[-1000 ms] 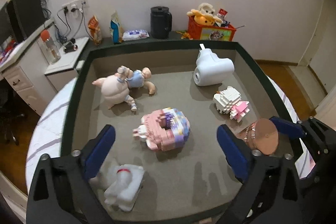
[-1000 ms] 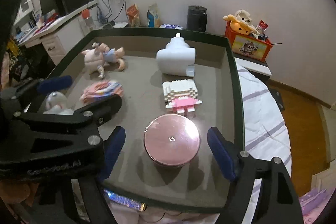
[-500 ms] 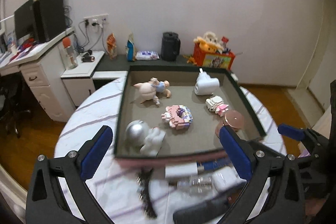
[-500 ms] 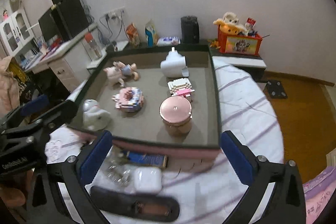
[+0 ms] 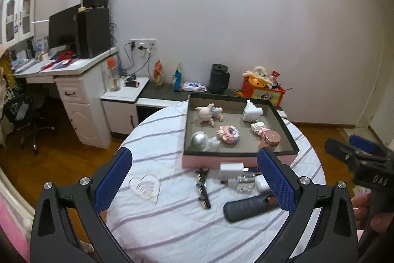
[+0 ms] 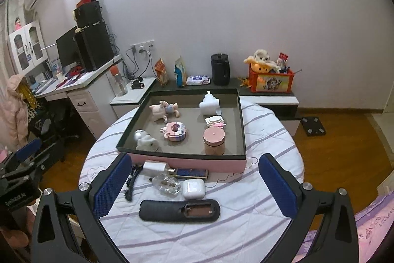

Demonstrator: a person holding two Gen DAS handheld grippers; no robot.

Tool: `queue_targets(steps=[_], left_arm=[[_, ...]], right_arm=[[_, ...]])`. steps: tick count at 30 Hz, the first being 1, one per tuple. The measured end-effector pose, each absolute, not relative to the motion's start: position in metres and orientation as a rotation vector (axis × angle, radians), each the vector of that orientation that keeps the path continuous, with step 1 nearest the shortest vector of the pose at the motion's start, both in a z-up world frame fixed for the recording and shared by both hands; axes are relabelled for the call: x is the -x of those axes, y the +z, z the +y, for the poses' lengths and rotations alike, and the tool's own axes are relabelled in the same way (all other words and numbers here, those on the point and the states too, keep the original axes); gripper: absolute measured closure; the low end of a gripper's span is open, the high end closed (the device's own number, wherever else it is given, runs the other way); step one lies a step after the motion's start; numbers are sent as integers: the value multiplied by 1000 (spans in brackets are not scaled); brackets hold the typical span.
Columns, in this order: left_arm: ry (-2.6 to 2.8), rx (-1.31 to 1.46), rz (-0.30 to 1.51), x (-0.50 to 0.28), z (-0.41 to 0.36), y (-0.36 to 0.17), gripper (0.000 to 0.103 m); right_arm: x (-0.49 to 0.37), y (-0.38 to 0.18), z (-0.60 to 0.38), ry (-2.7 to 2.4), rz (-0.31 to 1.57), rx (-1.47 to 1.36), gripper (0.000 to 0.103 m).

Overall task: Organize rigid objects
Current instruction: 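Withdraw both tools back from the tray, then grasp the white earbud case with the right gripper while the left grasps the black hair clip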

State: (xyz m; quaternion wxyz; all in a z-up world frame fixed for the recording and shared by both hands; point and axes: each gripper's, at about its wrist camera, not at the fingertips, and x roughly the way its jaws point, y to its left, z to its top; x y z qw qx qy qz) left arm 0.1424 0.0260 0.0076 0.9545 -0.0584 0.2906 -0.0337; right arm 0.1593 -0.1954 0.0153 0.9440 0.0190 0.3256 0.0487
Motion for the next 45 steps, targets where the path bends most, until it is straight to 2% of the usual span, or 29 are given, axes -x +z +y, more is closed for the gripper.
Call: queue_targets(steps=[11, 25, 34, 45], left_arm=[[-30, 137, 651, -103, 39, -15, 0], [-37, 114, 686, -91, 34, -27, 0], [-46, 92, 733, -107, 26, -43, 0], [-64, 66, 866, -159, 9, -97, 0]], right_arm=[[-112, 26, -191, 91, 634, -21, 0], [-102, 13, -206, 66, 662, -33, 0], [-115, -5, -215, 44, 711, -38, 0], [-145, -47, -221, 46, 826, -29, 0]])
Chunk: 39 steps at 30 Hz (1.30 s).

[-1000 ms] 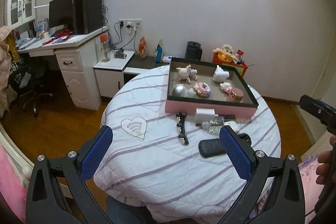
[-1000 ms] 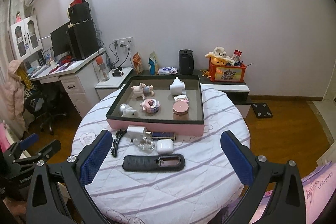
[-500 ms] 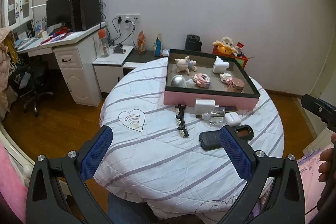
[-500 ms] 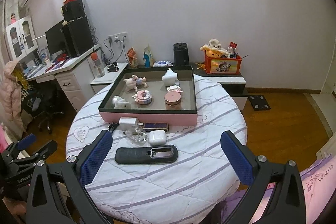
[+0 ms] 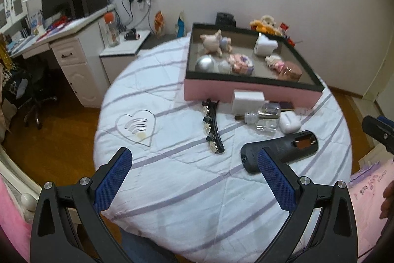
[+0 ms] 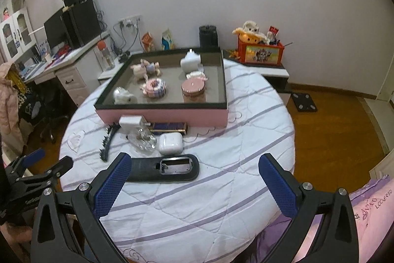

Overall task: Organize rigid objects
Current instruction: 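Grasp the white earbud case with the right gripper while the left grasps the black hair clip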

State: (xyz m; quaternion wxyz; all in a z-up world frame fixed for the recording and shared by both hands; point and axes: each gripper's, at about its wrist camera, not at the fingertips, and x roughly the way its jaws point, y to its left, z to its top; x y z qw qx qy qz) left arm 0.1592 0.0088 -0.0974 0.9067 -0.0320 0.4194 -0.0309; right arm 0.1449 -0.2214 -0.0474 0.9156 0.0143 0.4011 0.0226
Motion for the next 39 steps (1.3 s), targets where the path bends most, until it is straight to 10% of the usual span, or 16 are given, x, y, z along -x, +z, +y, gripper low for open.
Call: queue_targets(steps=[26, 39], left_arm=[[-18, 5, 983, -254, -9, -173, 0], [-73, 16, 941, -253, -9, -172, 14]], right_arm=[[-228, -135, -196, 124, 992, 50, 2], [-239, -154, -184, 122, 995, 124, 36]])
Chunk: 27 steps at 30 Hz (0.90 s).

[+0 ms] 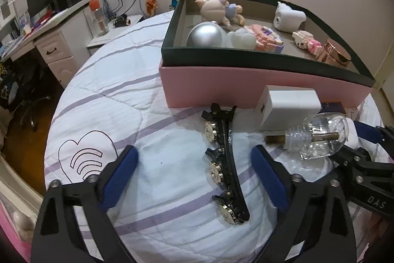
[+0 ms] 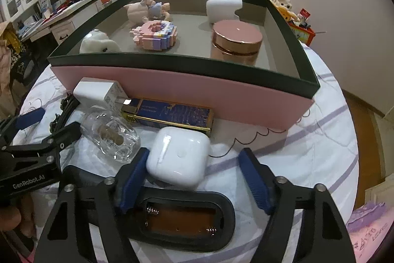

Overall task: Organize rigid objects
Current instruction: 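Grasp the white earbud case with the right gripper while the left grasps the black hair clip, then carry the earbud case and hair clip into the tray and open both grippers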

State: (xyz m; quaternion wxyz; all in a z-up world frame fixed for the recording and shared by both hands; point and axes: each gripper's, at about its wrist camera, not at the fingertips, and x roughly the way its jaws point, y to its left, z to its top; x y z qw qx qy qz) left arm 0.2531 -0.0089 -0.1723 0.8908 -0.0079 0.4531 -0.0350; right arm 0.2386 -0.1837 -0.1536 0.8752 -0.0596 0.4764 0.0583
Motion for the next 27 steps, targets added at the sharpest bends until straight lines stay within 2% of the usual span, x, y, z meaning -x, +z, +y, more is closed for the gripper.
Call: queue_targets(steps=[3, 5, 6, 8, 10, 20, 27], left_arm=[[-90, 30, 922, -250, -7, -169, 37], [-111, 43, 921, -249, -5, -167, 57], [-116, 45, 921, -249, -5, -166, 61], [-125, 61, 922, -248, -1, -165, 76], [-135, 88, 924, -247, 4, -164, 84], [-160, 125, 900, -230, 10, -150, 84], [-179, 128, 838, -218, 15, -114, 84]], right_arm=[[-237, -151, -183, 128, 985, 134, 53], [-236, -150, -184, 130, 983, 126, 54], [-236, -150, -185, 131, 984, 119, 54], [-236, -149, -187, 131, 984, 108, 54], [-235, -148, -188, 133, 982, 94, 55], [-223, -134, -207, 129, 963, 17, 55], [-213, -114, -218, 131, 926, -31, 55]])
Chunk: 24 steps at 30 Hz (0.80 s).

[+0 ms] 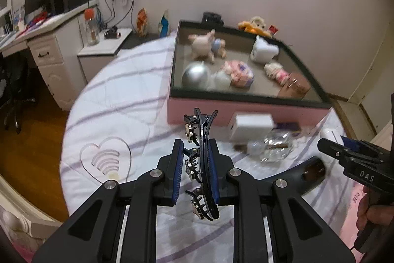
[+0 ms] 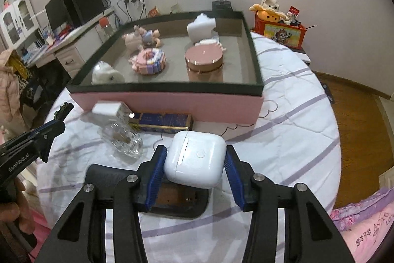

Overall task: Organize rigid objects
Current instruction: 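Carry the earbud case and hair clip into the tray and open both grippers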

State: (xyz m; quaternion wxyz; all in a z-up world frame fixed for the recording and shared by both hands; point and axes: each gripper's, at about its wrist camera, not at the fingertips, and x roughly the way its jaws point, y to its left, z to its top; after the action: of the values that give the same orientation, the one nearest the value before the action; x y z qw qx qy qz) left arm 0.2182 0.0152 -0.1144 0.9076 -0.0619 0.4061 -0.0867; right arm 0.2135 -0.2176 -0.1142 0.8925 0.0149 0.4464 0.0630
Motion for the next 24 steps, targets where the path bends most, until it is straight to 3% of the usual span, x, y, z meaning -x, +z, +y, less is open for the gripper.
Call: queue_targets(steps=[15, 24], left_arm=[[-220, 118, 729, -278, 5, -49, 84], [-239, 123, 776, -349, -18, -63, 84]], right_arm=[[-257, -39, -208, 166, 782, 20, 54], [-330, -48, -185, 196, 814, 43, 54]])
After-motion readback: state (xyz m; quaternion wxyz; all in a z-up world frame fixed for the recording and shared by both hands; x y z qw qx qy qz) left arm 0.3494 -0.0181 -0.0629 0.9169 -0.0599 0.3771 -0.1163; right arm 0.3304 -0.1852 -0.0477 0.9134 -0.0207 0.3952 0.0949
